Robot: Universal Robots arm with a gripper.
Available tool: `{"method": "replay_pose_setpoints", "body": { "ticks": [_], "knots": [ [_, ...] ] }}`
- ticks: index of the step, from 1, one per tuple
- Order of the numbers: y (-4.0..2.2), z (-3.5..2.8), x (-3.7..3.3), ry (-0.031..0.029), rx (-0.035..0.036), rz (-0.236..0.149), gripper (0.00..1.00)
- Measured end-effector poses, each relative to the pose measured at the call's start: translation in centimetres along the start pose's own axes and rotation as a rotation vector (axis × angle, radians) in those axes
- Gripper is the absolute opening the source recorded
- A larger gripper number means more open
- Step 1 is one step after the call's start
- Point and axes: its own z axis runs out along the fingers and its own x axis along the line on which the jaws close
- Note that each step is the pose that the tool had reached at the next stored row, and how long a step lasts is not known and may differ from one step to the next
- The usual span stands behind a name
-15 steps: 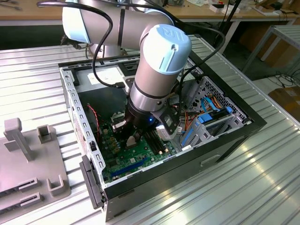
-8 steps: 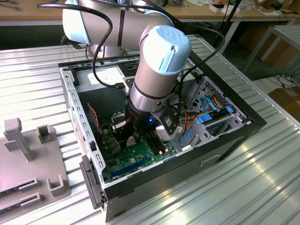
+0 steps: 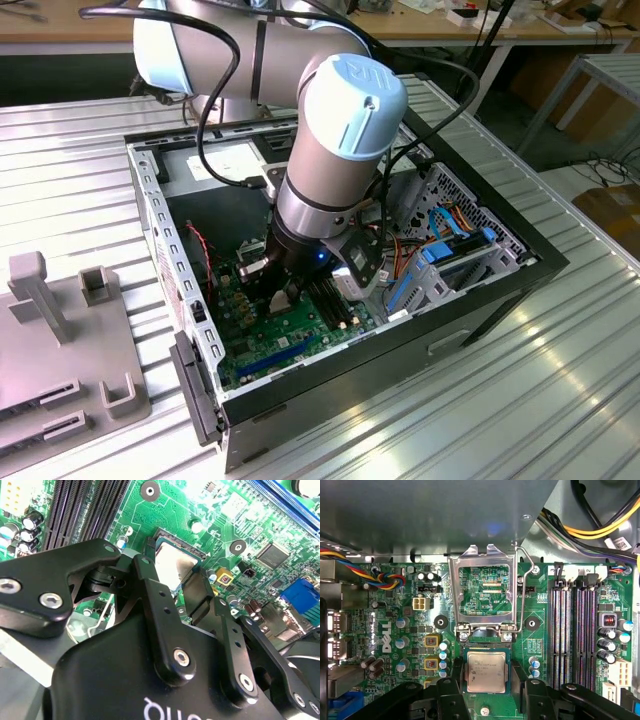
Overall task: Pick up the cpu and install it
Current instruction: 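Place the cpu into insertion slot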
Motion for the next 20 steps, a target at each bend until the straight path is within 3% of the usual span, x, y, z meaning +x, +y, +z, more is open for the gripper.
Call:
{"method": "replay_pose_setpoints", "body": {
  "ticks": [20],
  "knots": [
    [-0.15, -0.01, 0.03, 0.0003, -0.0033, -0.009, 0.47]
  ]
}}
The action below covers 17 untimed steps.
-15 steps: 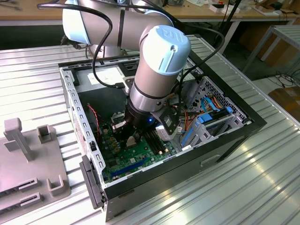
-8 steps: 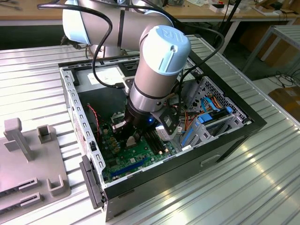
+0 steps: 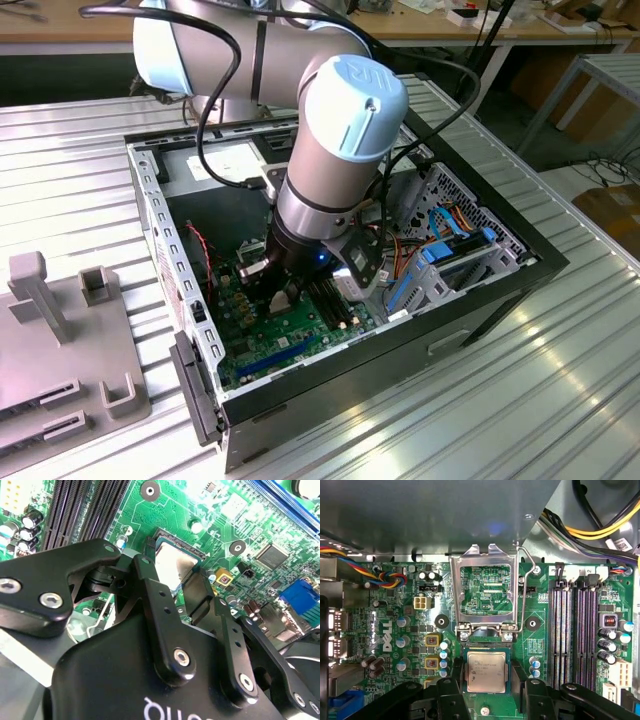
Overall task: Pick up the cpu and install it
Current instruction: 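Place the cpu into insertion slot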
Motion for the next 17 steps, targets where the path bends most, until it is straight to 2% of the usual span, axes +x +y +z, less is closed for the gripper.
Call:
{"method": "replay_pose_setpoints", "body": {
  "ticks": [17],
  "knots": [
    [0.04, 0.31, -0.02, -0.0001, -0.0003, 0.0, 0.47]
  ]
}}
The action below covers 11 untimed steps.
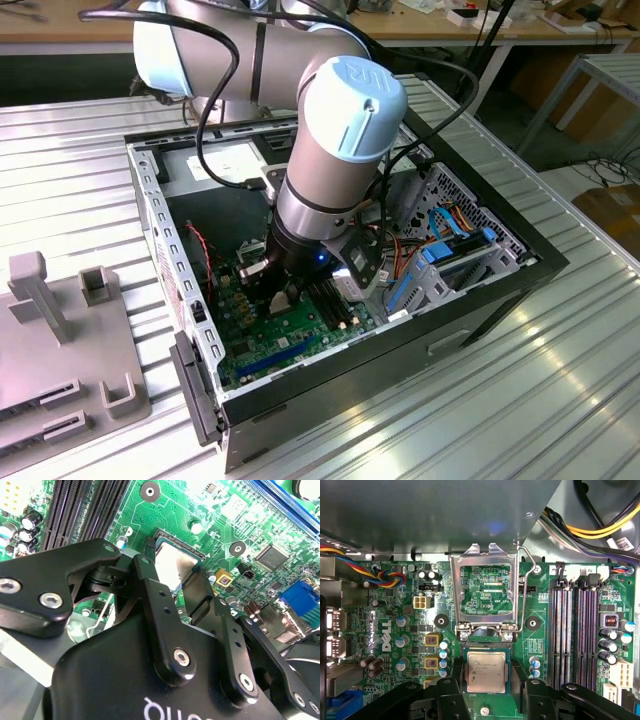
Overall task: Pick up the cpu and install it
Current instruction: 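Place the cpu into insertion slot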
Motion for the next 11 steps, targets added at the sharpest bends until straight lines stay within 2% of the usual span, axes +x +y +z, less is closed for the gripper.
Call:
{"method": "replay_pose_setpoints", "body": {
  "ticks": [9, 11],
  "knots": [
    [0.11, 0.0, 0.0, 0.0, 0.0, 0.003, 0.47],
    [0.1, 0.16, -0.01, 0.0001, 0.0002, 0.003, 0.47]
  ]
}}
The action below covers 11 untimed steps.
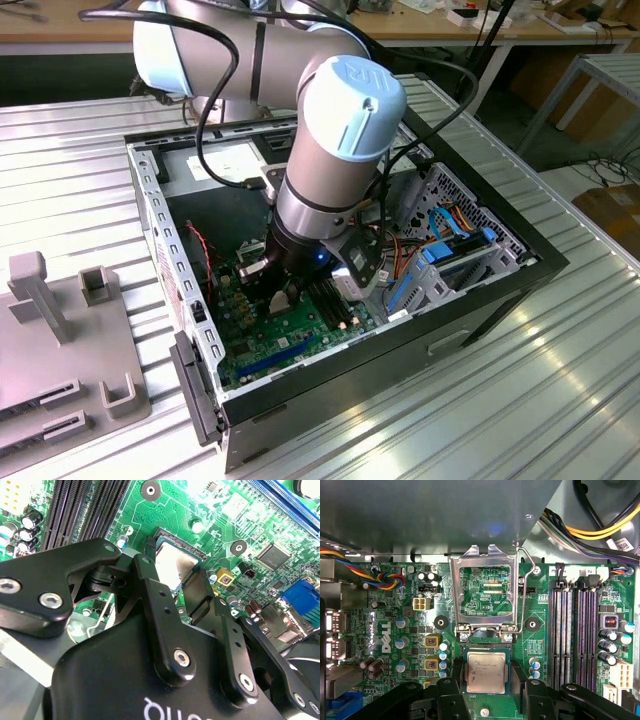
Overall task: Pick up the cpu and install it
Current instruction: 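Place the cpu into insertion slot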
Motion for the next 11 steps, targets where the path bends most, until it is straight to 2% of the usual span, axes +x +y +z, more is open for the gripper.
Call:
{"method": "replay_pose_setpoints", "body": {
  "ticks": [11],
  "knots": [
    [-0.01, 0.18, 0.02, 0.0007, -0.0023, 0.0, 0.48]
  ]
}}
